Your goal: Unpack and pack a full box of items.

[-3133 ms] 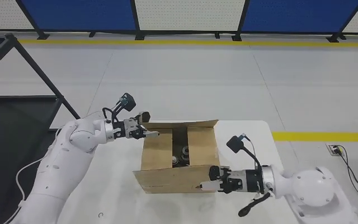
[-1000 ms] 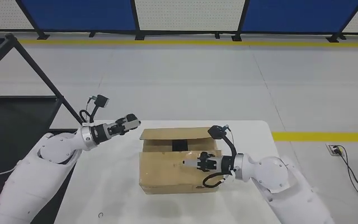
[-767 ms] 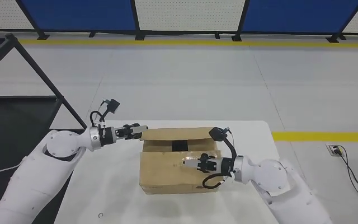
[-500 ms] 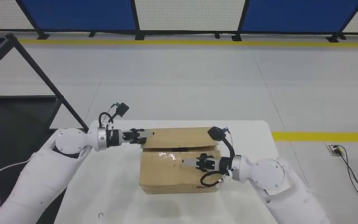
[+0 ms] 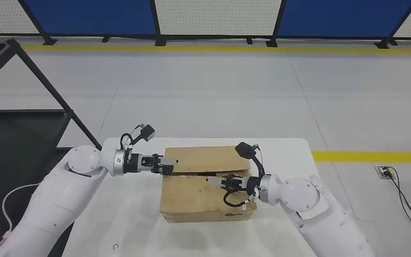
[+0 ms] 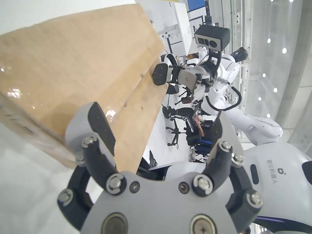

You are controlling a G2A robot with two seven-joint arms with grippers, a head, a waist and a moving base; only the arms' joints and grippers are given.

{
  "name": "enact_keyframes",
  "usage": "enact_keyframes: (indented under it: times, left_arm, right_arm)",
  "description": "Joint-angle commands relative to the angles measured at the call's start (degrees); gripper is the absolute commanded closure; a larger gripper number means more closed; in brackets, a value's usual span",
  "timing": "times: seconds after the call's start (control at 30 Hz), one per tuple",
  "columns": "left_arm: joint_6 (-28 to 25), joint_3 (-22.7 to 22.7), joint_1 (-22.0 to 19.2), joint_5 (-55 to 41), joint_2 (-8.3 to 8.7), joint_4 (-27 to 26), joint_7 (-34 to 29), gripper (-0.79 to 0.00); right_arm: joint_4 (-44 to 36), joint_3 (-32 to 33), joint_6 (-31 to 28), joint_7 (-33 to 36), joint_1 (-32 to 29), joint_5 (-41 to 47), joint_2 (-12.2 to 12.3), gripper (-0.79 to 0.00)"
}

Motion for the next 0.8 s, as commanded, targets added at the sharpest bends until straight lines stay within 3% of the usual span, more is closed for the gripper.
enact_keyframes:
  times: [0.0,0.5,0.77]
  left_arm:
    - [0.4,0.0,-0.2,-1.5,-0.4,1.1,-1.7,-0.785]
    - [1.3,1.9,-2.2,2.0,-3.59,6.8,-3.1,-0.785]
    - [1.1,1.6,-2.4,2.1,-4.59,8.1,-4.9,-0.785]
  right_arm:
    - [0.1,-0.1,-0.1,-0.1,0.1,0.0,-0.1,-0.785]
    - [-0.8,0.6,-0.8,-0.4,0.1,0.3,-0.3,-0.785]
    - [-6.2,12.8,-3.9,-5.0,-9.1,5.3,1.7,-0.785]
